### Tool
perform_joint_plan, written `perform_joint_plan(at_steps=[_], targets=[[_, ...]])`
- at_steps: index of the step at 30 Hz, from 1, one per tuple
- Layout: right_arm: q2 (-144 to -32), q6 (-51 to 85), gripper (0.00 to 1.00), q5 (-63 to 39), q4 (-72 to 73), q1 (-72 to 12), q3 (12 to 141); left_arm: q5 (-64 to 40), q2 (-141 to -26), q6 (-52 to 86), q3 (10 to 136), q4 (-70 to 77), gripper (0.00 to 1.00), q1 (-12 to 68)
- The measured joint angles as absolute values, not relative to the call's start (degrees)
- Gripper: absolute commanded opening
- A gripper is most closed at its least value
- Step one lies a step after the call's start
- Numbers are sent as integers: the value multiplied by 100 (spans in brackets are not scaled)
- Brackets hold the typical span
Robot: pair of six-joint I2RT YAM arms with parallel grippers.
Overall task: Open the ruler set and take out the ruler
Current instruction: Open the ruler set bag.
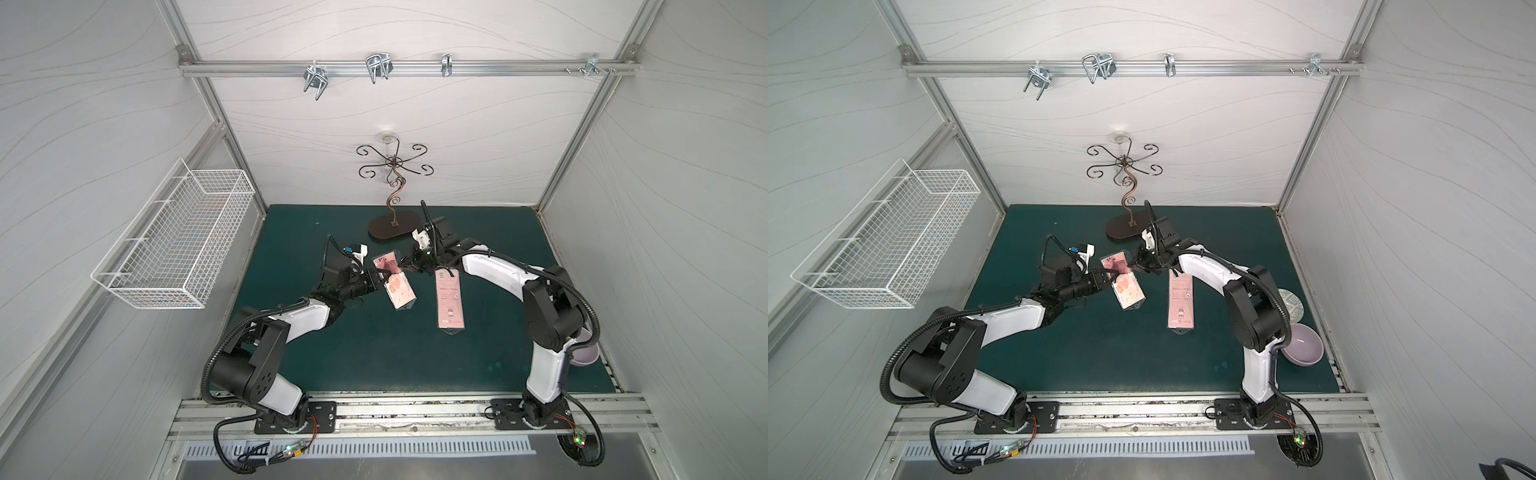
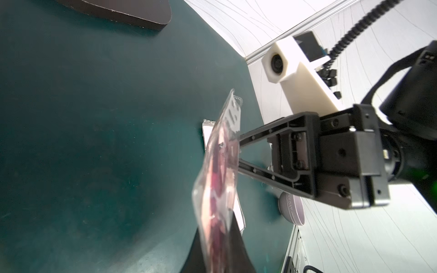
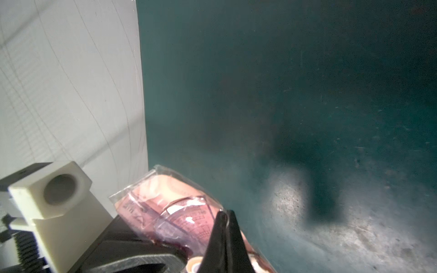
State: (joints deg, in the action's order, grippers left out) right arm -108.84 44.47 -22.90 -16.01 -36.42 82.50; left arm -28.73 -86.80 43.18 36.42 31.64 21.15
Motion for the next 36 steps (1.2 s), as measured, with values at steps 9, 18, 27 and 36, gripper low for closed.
perform_joint_plan(at_steps=[9,18,27,36], targets=[[-10884,3114,0,-834,-2974,-4084,9161,-2482,-8095,3946,3848,2115,0,2180],[-11257,1949,0,163,-3903,-4429,9957,-2270,-7981,3590,4060,1494,0,2209],[-11397,1483,0,368,-4379,-4554,10108,-2300,-7981,3400,4060,1208,0,2206],[-11456,1100,0,1155,-4580,-4792,10263,-2316,-7981,3295,4088,1203,0,2206]])
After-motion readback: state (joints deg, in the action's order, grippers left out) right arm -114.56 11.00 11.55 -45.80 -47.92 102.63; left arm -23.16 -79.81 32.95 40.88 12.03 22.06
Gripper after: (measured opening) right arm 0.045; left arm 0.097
